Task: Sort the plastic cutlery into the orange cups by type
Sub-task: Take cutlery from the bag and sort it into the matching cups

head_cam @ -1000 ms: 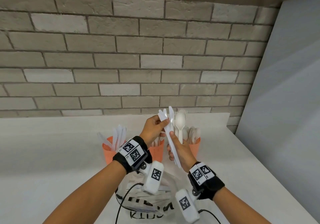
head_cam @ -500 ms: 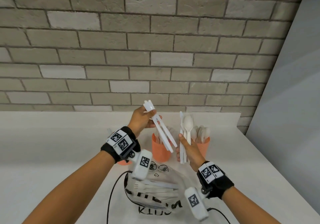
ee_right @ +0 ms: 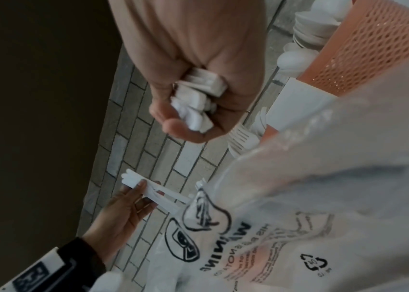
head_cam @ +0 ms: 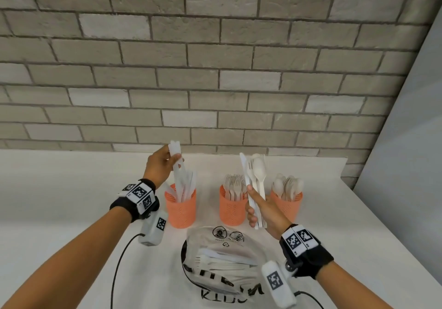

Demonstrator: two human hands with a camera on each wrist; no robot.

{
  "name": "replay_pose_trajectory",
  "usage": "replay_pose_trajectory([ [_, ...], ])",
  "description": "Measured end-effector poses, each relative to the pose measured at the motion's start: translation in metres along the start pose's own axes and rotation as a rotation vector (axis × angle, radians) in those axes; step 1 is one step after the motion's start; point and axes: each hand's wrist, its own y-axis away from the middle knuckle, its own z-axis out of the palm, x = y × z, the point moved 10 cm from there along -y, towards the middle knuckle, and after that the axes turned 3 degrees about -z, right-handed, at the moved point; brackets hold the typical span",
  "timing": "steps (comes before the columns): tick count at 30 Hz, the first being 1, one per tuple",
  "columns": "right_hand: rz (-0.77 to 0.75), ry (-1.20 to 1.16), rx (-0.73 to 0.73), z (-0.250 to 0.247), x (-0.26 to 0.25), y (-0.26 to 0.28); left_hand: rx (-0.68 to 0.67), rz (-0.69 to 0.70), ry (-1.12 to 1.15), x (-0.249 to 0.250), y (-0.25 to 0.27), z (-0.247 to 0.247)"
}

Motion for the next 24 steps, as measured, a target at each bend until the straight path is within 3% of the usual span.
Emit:
replay_pose_trajectory([
  [6,0.004,0.032,-0.049,0.008,0.002,0.001,-0.033,-0.034,-0.193,-0.042,0.006,0.017],
  [24,-0.024,0.051,-0.057,0.01,0.001,-0.002,-0.101,0.214,-0.764,-0.068,0.014,0.044],
])
